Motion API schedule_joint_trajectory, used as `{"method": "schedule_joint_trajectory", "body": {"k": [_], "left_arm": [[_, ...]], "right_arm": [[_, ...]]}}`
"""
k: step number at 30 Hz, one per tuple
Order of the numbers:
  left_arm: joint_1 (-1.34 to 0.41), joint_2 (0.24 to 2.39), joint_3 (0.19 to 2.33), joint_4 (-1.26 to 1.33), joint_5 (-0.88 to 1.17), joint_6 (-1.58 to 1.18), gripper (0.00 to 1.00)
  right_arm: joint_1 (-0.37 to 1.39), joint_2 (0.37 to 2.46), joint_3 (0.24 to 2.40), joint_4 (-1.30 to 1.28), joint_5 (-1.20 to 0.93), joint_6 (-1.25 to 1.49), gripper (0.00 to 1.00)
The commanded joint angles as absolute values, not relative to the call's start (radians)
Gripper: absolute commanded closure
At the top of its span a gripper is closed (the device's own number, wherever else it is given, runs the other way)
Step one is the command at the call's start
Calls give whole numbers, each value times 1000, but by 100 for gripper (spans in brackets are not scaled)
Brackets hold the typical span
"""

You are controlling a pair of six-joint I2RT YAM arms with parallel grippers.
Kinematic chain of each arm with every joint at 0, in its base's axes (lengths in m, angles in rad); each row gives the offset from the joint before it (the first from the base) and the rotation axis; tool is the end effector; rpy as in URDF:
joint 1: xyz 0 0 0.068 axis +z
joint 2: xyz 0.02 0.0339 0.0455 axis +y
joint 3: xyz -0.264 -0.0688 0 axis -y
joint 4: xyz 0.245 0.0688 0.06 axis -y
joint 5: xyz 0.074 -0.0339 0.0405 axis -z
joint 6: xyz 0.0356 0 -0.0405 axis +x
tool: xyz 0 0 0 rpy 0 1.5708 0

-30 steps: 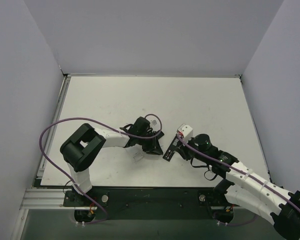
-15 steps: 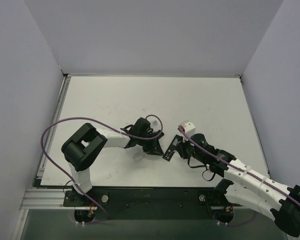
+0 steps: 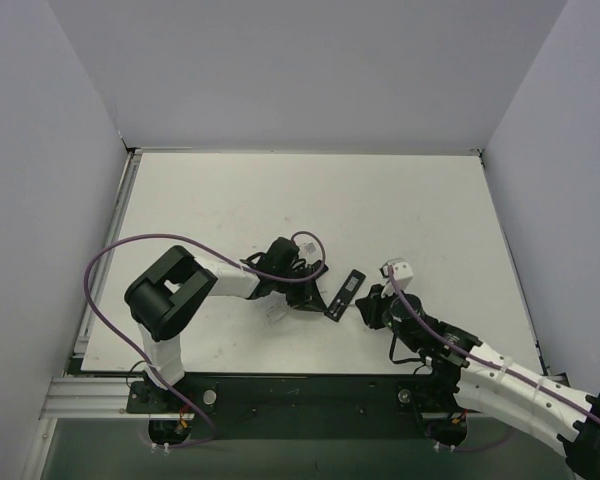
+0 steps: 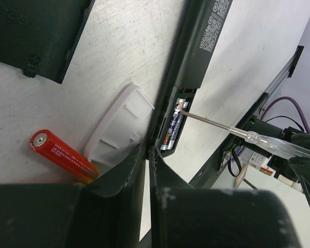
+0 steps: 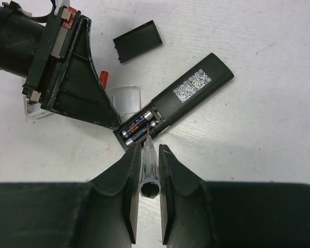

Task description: Unload the batteries from the remote control

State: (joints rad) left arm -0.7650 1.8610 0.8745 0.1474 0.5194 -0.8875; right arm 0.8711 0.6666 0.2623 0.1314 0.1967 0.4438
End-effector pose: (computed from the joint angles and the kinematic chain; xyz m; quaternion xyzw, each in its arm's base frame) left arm 0.2408 -0.2557 0.1171 0.0364 0.9064 -0.4168 0.0579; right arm 0.1124 0.1227 0.2062 -0.1101 0.7874 0.3056 0.5239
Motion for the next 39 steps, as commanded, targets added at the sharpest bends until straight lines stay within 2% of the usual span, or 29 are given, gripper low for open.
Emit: {"method": "schedule_joint_trajectory", "body": {"k": [1,6,13,23,31,39], "left_arm": [[-770,1891,857,186,520,-888,87],[-772,1901,857,189,520,-893,93],[-772,1899,857,187,517,-894,94],[-770,1894,862,181,512,-903,94],[-767,1845,926,83,480,-885,87],[-750,1758,1005,-38,451,-856,72]], "right_arm": [[890,634,198,94,250,526,100],[897,594,173,91,275,557,100],[905,500,124,109,288,609,100],[904,485,112,107,298,612,100],[904,554,193,92,311,538,100],[902,528,281,12,330,465,100]]}}
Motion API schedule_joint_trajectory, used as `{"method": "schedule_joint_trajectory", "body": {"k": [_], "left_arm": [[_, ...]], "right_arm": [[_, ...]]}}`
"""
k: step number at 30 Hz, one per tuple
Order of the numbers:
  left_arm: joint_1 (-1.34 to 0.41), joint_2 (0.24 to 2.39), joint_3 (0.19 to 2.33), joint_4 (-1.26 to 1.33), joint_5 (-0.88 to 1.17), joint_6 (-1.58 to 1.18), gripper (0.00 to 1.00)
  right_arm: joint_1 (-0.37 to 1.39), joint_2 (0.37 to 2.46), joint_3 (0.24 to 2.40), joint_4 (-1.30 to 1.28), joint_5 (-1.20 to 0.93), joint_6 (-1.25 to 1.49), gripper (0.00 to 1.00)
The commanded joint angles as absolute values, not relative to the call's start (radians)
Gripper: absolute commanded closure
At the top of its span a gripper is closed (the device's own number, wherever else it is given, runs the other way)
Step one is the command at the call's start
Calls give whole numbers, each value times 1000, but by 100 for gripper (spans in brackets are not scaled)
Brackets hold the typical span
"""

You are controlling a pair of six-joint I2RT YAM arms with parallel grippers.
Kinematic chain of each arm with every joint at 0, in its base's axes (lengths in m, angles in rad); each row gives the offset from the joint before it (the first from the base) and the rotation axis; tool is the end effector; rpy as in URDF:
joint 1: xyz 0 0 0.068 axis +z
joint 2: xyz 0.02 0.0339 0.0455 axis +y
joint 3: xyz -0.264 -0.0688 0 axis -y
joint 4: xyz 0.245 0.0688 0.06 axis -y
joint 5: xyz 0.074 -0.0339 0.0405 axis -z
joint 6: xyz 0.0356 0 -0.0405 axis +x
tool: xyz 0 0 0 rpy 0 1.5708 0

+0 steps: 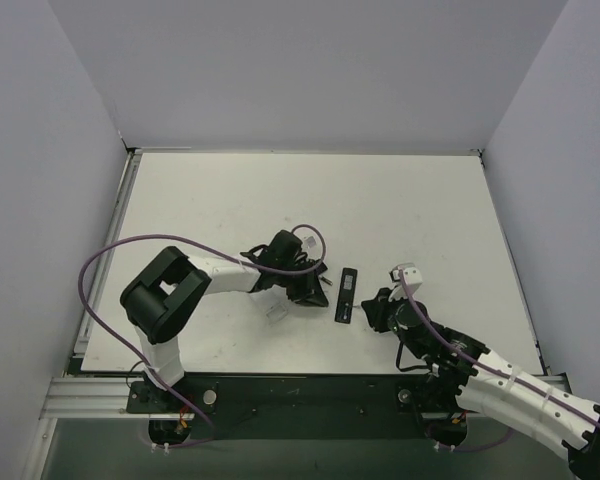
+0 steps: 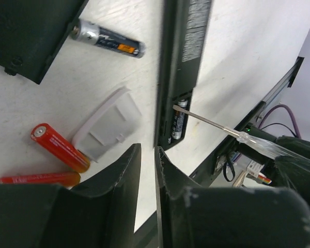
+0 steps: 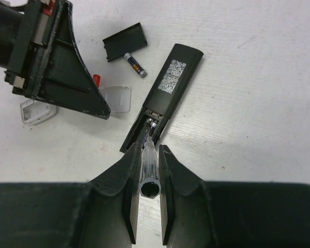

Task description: Unload the batteries from the remote control

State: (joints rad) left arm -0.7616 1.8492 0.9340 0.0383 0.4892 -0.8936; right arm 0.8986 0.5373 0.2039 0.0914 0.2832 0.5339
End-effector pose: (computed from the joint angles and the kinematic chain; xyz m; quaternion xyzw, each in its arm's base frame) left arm 0.2468 -0.2584 0.1287 0.0220 0.9159 -0.3970 0.0555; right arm 0.1008 0.1107 0.1992 -0.0558 0.7823 0.3170 0.5334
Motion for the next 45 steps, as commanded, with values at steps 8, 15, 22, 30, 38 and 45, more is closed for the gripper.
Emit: {"method": "schedule_joint_trajectory", "body": {"k": [8,15,22,30,38,45], "left_arm": [[-762,1766,1005,-38,443,-833,65],[-787,1782,976,23,445,-848,64],[-793,1827,951,107,489,-891,71],[-793,1848,942,123,489,-893,71],[-796,1862,936,150,503,-907,71],[-795,1864,936,158,505,-910,71]], "right_arm": [[900,577,373,-81,258,394,100],[900,647,478,-202,195,328,100],[902,699,515,-203,129,262,100],[902,735,555,-233,133,193,100],[902,752,572,-210,117,152,100],[902,767,561,-164,72,68,100]]}}
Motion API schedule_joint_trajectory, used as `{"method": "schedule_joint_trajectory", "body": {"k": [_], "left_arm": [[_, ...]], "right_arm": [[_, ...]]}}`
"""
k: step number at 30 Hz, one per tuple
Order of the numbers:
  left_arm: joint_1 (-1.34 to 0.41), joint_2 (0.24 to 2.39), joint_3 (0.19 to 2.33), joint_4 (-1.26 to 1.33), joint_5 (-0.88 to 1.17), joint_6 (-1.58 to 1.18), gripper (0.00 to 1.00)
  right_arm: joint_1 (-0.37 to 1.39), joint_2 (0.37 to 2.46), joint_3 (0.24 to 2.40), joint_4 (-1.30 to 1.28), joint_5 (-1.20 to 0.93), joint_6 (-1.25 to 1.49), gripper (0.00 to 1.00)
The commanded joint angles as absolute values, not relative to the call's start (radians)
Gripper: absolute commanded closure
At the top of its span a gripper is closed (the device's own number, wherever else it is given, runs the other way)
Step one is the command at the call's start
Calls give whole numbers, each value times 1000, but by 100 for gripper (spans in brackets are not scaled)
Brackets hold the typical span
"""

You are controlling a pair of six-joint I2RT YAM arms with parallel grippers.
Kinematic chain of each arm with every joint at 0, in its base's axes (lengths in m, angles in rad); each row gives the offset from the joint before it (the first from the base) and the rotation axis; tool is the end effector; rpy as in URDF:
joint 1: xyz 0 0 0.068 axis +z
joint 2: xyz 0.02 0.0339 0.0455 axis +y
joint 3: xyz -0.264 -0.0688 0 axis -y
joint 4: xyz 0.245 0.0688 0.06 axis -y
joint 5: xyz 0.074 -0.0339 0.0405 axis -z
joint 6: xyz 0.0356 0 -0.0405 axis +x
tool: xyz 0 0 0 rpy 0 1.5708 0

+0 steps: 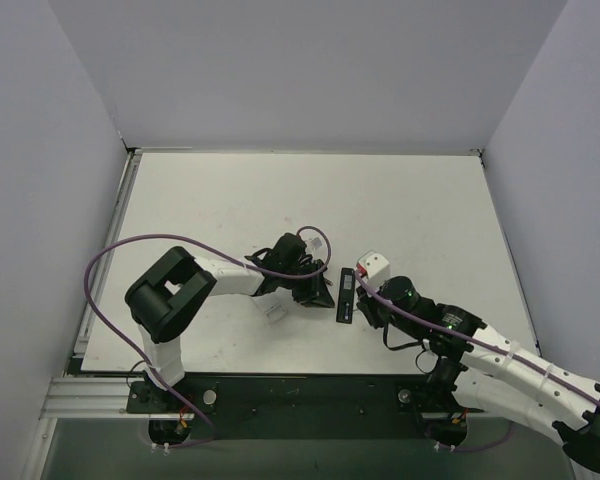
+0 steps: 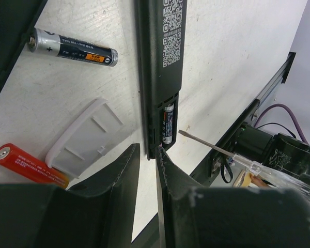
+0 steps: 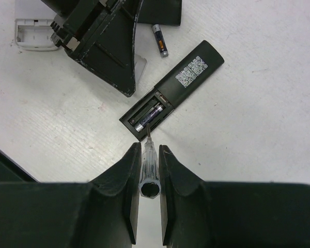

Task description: Unload the batteries from the remote control

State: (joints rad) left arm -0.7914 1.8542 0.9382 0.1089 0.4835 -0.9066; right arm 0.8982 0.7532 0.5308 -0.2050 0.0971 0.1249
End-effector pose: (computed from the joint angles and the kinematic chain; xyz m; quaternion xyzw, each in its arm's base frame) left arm 0.2438 -0.2703 0.1330 0.0372 0.9046 -0.4184 0.0723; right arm 0.1143 0.1380 0.2532 -0.2924 0.7879 0.2290 0.4912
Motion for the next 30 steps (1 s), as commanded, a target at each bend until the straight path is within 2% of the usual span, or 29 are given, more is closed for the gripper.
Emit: {"method": "schedule_joint_trajectory", "body": {"k": [1,30], "left_arm": [[-796,1865,937,158,505,-910,71],[-798,1899,939,173,522,-923,71]], "right_arm": [[900,770,561,-161,71,57,100],[900,831,575,-140,95,8,100]]}}
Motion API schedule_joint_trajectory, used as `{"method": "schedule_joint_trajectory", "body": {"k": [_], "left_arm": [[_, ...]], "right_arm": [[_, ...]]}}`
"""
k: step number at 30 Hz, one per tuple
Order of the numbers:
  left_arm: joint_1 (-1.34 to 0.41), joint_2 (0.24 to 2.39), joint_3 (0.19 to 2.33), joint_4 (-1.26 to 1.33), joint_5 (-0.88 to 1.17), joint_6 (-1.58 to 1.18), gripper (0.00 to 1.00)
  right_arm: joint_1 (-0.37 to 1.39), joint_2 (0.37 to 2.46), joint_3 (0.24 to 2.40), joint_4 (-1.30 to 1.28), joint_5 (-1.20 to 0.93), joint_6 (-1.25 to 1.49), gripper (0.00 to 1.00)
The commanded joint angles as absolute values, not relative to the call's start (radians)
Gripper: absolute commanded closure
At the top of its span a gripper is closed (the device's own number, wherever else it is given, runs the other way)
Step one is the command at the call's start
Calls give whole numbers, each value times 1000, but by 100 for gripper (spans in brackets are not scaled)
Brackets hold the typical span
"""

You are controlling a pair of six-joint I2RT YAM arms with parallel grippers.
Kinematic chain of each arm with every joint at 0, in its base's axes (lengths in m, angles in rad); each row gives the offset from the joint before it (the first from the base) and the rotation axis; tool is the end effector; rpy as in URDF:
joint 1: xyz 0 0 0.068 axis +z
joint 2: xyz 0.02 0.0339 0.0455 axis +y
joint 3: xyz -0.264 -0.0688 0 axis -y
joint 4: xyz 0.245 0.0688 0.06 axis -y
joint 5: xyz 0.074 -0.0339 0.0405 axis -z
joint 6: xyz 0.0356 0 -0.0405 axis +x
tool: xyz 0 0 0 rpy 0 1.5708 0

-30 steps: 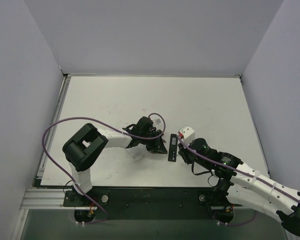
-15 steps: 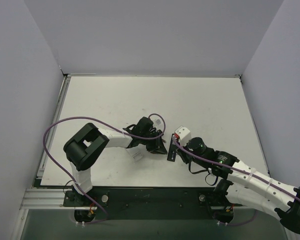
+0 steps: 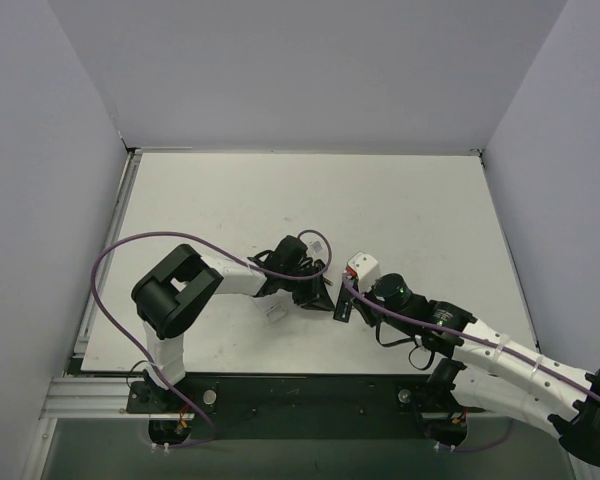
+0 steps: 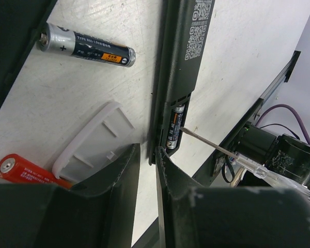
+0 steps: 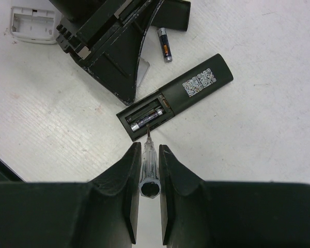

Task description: Unload the batteries from the remote control

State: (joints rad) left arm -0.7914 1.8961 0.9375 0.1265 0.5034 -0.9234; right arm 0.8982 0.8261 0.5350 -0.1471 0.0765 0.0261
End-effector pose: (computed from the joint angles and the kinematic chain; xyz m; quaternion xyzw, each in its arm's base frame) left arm 0.2444 -0.2718 0.1199 0.0301 0.9071 -0.4164 0.0532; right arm 0.1218 0.1486 0.2483 -0.3376 0.7730 0.2102 0.4943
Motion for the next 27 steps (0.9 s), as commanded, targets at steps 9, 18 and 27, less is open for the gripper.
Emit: {"method": "schedule_joint_trajectory", "body": {"k": [9,18,27], "left_arm": [[-798,1901,939,179,525,-928,71],[-798,1907,933,192,531,-937,72],[-798,1908,930,201,535,-943,72]], "right_arm": [[899,828,594,-147,98,6,100],[899,842,606,-153,107,6,100],[896,851,586,-156,118,-15,100]]}}
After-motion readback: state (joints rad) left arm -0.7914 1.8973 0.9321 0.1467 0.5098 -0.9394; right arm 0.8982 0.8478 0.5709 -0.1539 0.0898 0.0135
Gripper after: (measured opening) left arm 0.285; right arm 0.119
